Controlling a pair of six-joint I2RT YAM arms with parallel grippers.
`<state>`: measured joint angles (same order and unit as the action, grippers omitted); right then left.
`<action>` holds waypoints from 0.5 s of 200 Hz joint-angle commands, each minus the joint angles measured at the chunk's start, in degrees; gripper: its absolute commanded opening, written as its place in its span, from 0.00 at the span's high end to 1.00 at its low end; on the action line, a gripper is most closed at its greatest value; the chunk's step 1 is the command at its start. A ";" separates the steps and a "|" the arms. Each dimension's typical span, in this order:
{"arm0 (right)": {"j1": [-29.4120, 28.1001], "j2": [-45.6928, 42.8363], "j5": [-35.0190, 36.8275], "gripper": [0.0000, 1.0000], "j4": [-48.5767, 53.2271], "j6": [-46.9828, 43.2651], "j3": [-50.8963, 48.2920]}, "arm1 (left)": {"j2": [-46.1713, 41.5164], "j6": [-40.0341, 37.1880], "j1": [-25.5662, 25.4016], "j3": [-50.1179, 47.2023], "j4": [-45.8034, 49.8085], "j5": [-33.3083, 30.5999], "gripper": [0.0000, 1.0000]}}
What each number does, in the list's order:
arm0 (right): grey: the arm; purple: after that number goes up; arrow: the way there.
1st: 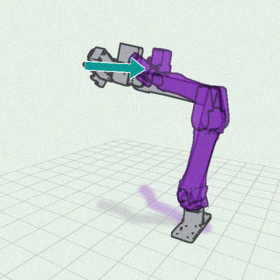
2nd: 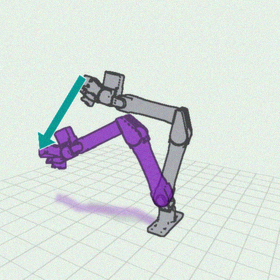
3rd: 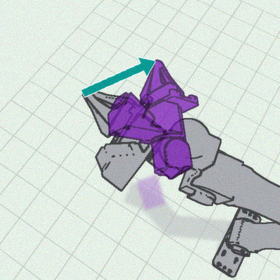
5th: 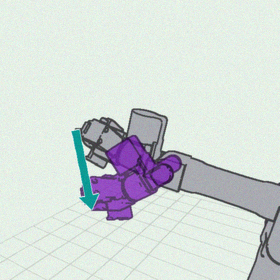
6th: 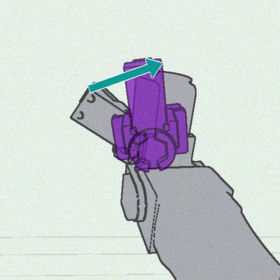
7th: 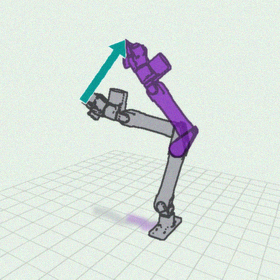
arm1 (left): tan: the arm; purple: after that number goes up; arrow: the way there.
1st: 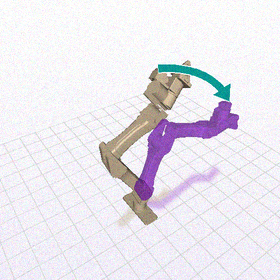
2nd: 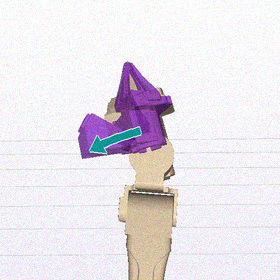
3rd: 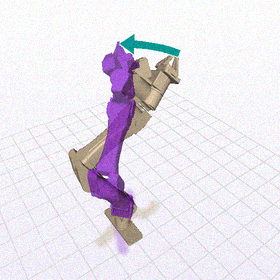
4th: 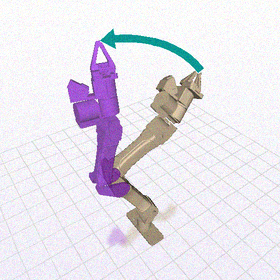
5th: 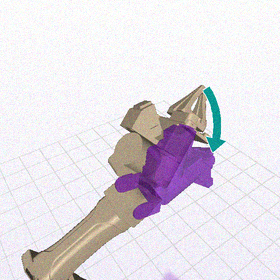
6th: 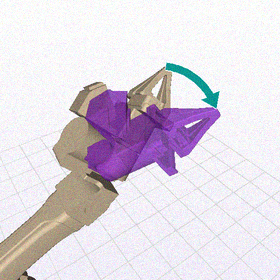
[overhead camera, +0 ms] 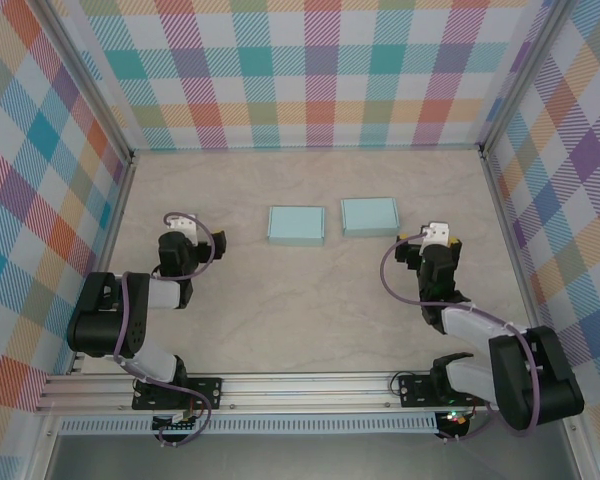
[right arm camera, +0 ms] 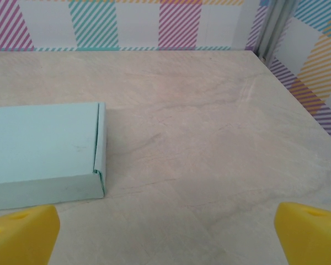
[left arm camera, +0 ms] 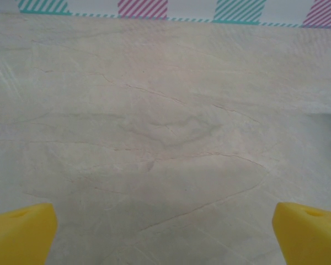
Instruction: Fold the paper box
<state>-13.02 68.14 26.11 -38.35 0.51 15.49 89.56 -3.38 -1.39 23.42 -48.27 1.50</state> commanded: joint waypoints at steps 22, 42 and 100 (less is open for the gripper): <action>3.37 9.06 -9.63 0.00 -14.94 -4.48 0.32 | 0.35 1.09 -0.02 0.57 1.48 2.81 0.00; 4.35 12.35 -11.34 0.00 -16.02 -4.27 1.62 | 0.35 1.05 -0.04 0.57 1.49 2.72 0.00; 6.16 16.03 -15.02 0.00 -17.20 -3.47 2.42 | 0.31 0.99 -0.12 0.58 1.49 2.54 0.00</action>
<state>-8.08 83.02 14.26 -51.57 -2.87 16.29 89.58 -2.76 -1.41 23.42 -46.59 3.20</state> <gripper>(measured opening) 0.997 0.997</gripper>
